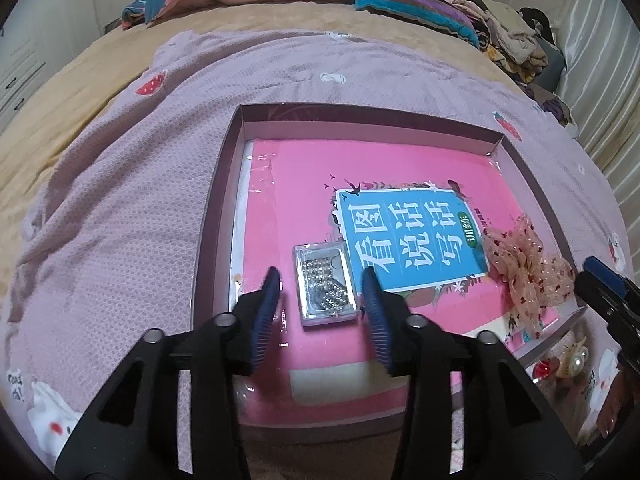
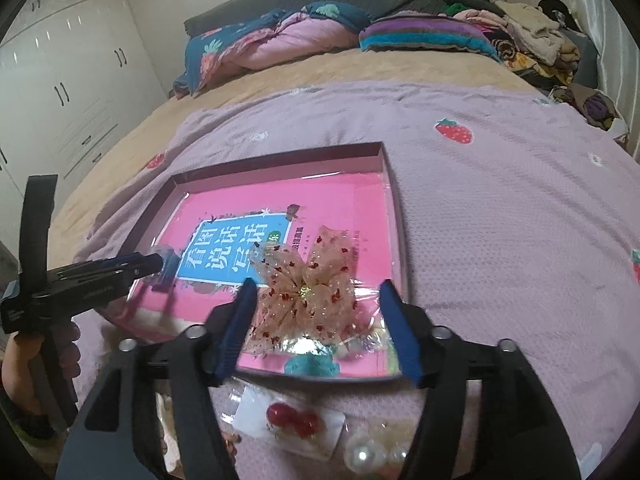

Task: Organize jewelry
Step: 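Carry both items into the tray and open both tools to release them, then lift both tools back from the tray toward the remaining jewelry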

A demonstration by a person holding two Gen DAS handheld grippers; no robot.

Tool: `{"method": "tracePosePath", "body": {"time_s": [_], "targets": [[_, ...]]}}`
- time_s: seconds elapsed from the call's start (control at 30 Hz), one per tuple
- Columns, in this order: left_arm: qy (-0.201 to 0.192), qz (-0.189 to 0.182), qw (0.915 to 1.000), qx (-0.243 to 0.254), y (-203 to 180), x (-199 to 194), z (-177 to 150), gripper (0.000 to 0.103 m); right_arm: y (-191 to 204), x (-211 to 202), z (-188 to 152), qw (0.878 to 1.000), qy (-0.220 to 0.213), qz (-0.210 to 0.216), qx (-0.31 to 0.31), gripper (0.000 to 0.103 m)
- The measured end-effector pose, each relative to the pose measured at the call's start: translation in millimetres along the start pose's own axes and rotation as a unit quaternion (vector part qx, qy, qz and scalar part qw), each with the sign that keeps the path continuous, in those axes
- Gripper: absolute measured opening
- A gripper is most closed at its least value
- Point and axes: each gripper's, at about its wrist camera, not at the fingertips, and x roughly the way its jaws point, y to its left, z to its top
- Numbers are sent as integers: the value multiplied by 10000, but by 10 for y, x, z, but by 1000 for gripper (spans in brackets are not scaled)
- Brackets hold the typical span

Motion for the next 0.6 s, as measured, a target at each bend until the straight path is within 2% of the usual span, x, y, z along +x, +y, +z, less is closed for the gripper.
{"method": "tracePosePath", "body": {"time_s": [0.1,0.17,0.23,0.3,0.4,0.6], "targets": [[-24,6,10000,-27,2,-63,-15,50,-36,-123,-28,10000,-75,-5,50,76],[-57,4,10000,-54,10,-135,-28,55,-53,-207,-44,9999,-127,-35,66,78],[-148,14,9999,-80,20,-244,-43,65,-66,-286,-55,9998,-185,-17,100,80],[-244,0,9996,-125,33,-366,-57,72,-78,-393,-80,9996,-258,9,144,82],[-370,-6,9991,-202,51,-548,-77,89,-83,-518,-110,9992,-338,32,191,83],[-676,10,9973,-276,69,-916,-148,93,-61,-798,-168,9986,-499,70,177,85]]}}
